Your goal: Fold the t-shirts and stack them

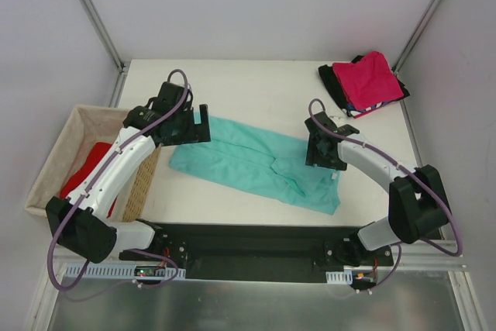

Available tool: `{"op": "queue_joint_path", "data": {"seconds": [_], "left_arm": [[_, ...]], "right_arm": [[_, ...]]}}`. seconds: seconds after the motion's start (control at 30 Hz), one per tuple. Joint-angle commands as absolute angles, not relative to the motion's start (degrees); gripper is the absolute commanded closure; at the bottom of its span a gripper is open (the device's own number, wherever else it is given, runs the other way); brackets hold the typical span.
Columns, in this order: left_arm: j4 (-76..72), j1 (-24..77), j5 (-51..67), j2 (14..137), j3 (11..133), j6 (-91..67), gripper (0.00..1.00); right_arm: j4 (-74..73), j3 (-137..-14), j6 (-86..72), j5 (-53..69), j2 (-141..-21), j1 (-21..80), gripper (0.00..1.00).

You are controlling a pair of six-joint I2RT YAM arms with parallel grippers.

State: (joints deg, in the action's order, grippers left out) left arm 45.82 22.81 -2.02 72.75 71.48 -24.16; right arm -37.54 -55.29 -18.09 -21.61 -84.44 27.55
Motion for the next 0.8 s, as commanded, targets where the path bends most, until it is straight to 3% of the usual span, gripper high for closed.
{"op": "queue_joint_path", "data": {"seconds": [0.0, 0.77], "left_arm": [[46.85, 22.06, -0.27, 73.65, 73.91, -22.33, 0.03], [45.7, 19.78, 1.58, 72.78, 72.07, -21.88, 0.03]], "right_arm": [[-43.23, -56.25, -19.25, -24.26, -82.44, 26.72, 0.25], [-46.85, -57.48, -19.42, -27.51, -89.38, 27.51, 0.24]]}}
